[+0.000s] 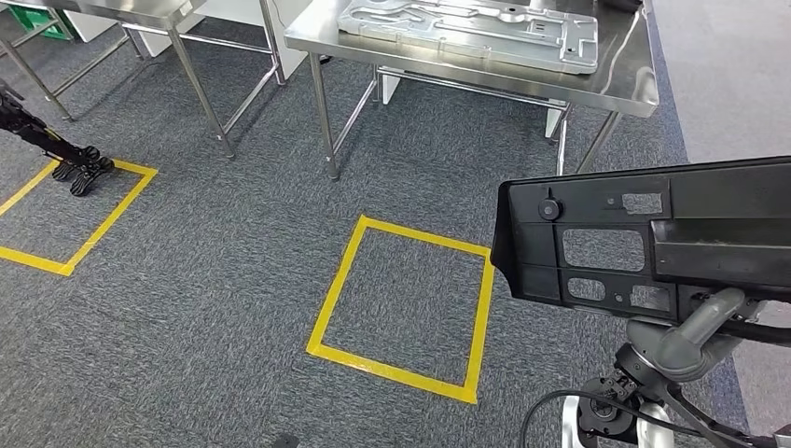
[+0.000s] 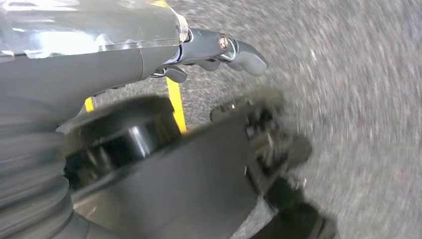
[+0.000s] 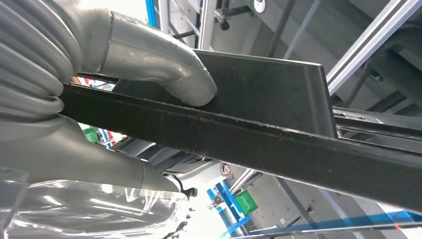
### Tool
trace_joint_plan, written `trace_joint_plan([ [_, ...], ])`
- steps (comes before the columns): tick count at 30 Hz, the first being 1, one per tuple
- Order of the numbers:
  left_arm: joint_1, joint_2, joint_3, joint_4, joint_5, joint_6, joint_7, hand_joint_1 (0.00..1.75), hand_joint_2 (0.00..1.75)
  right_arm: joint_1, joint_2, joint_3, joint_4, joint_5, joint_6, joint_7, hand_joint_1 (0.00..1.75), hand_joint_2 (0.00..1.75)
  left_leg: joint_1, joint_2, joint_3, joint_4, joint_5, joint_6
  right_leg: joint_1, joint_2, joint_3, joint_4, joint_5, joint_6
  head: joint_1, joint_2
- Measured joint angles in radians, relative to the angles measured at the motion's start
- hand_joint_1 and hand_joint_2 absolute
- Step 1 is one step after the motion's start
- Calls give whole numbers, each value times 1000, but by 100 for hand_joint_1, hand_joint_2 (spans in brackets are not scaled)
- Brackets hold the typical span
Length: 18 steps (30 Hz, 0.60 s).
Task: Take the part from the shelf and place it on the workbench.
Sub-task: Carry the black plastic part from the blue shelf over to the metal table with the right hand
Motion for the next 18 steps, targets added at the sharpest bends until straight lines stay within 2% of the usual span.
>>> trace_joint_plan([
  [7,1,50,79,1,91,31,-21,0,175,-8,-1,-27,1,-16,12,33,175,175,-7,-1,-5,1,3,10,-6,-1,-1,-7,7,12,0,0],
  [13,13,68,104,1,98,32,-22,0,175,-6,-1,-28,19,-16,21,36,175,175,-8,-1,-5,2,3,12,-6,-1,-1,-8,8,16,0,0],
  [15,14,74,108,1,97,33,-21,0,175,0,0,-28,23,-19,25,33,175,175,-5,3,2,-10,10,20,-7,-2,3,-14,10,23,0,0],
  [17,14,80,109,2,96,34,-20,0,175,7,1,-29,25,-23,29,29,175,175,2,9,22,-47,23,33,-4,-13,-6,8,-6,31,0,0],
  [18,13,81,109,2,95,35,-19,0,175,9,1,-29,27,-24,31,28,175,175,7,13,30,-64,29,35,-2,-22,-27,50,-30,32,0,0],
])
